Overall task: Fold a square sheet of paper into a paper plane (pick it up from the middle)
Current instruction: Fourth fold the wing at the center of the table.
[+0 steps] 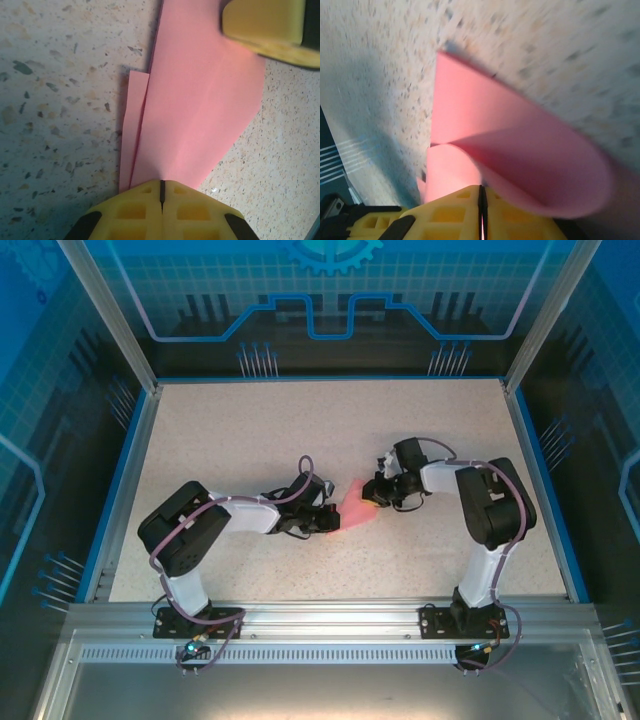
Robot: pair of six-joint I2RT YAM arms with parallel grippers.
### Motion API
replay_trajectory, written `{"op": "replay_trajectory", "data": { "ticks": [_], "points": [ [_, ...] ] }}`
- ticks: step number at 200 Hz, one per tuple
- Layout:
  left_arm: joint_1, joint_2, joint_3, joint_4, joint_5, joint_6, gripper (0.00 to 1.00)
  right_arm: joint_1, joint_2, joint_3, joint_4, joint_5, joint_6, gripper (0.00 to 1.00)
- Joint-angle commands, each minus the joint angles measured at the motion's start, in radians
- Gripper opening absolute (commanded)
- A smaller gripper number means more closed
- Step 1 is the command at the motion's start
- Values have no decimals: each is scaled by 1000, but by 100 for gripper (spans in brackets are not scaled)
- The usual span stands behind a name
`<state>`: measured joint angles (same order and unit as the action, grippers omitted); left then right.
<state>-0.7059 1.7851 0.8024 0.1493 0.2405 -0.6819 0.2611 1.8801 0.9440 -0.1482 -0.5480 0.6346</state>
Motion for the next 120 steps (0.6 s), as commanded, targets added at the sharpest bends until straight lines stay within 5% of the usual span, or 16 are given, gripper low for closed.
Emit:
{"op": "replay_trajectory", "data": {
  "ticks": [1, 120],
  "points": [
    [-1, 28, -59, -185, -25, -8, 2, -80, 42, 19, -18, 184, -13, 12],
    [0, -6, -83, -201, -29, -9, 1, -143, 102, 81, 19, 135, 107, 13]
  ]
}}
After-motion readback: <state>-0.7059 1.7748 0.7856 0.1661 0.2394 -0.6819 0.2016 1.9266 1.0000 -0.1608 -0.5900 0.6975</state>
